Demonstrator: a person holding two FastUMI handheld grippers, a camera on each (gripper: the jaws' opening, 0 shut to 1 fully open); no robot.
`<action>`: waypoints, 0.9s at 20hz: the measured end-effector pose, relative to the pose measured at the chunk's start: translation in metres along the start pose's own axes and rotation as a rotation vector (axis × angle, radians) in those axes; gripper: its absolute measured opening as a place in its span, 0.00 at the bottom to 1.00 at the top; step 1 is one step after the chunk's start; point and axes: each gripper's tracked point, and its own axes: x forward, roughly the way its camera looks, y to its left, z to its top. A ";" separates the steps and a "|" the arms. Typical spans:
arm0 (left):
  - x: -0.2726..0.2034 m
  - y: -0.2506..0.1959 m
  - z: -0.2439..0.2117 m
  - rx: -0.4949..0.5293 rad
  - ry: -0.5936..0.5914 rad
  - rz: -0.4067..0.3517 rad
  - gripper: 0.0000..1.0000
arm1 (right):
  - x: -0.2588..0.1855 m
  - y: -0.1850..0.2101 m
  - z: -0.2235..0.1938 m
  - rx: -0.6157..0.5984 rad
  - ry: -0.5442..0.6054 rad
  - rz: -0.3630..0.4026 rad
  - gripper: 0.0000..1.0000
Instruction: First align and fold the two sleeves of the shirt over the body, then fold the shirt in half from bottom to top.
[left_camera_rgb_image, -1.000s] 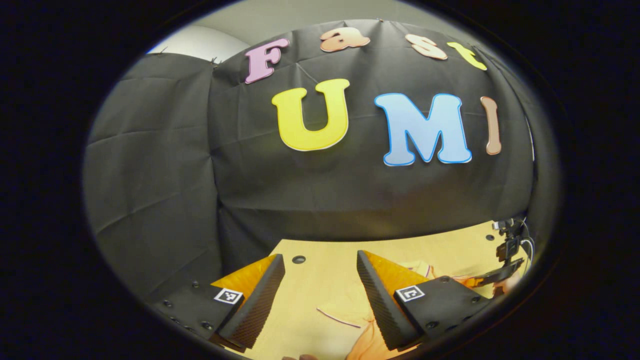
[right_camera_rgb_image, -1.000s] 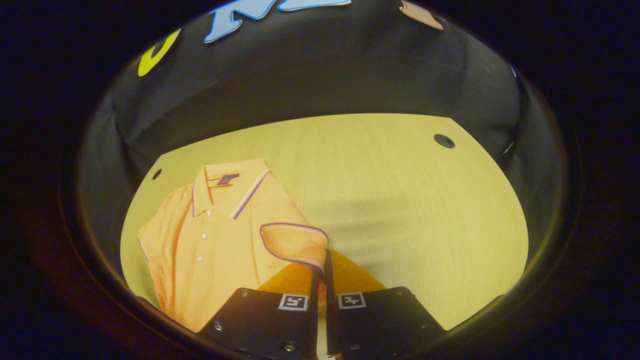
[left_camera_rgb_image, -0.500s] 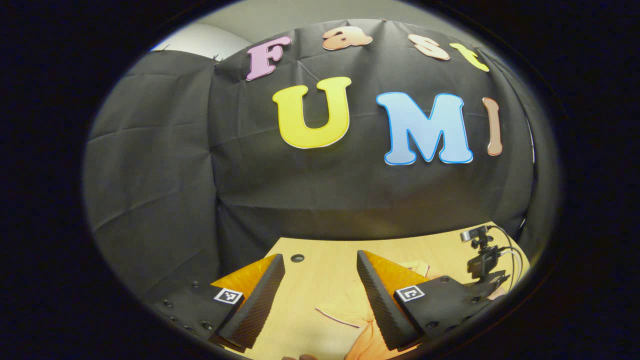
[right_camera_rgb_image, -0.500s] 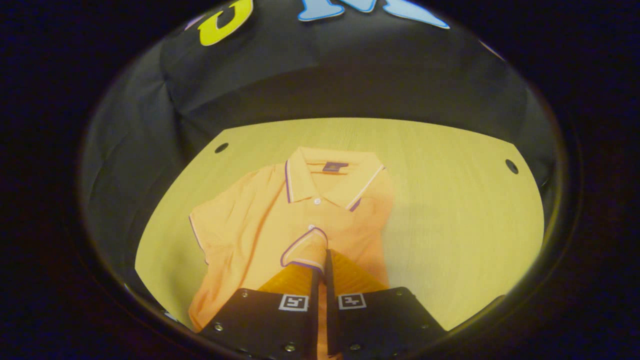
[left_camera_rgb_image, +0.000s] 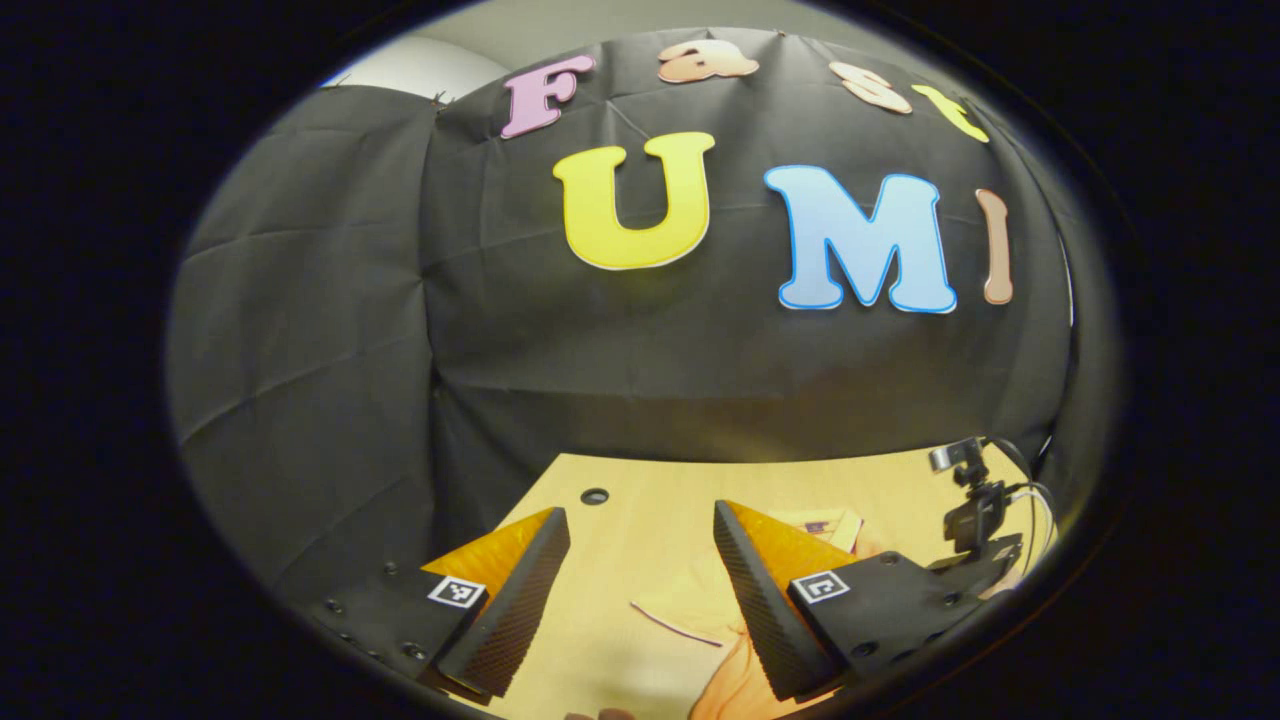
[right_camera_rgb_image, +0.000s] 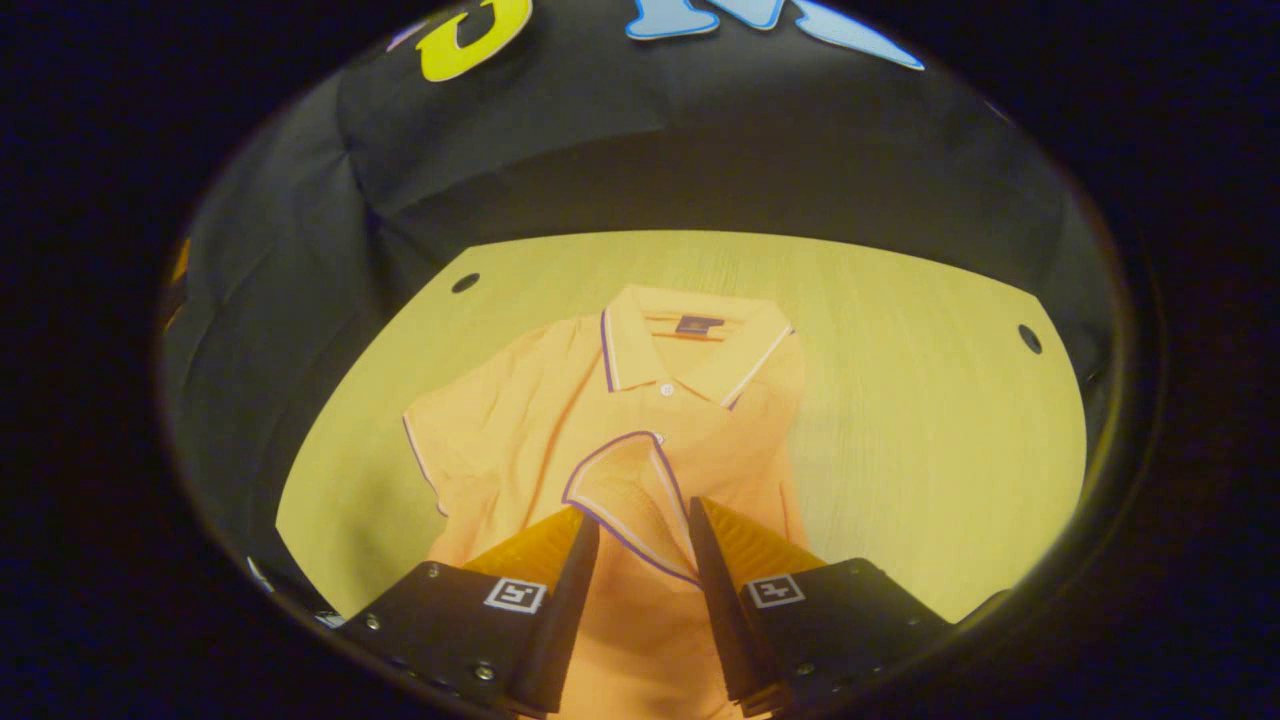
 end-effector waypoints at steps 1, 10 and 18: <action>0.006 -0.002 -0.007 -0.008 0.015 -0.010 0.94 | -0.008 0.001 0.007 0.012 -0.021 0.004 0.58; 0.090 -0.030 -0.129 -0.041 0.249 -0.069 0.94 | -0.085 0.010 0.052 0.071 -0.189 0.001 0.58; 0.138 -0.033 -0.237 -0.072 0.475 -0.045 0.95 | -0.123 -0.004 0.038 0.056 -0.203 -0.094 0.58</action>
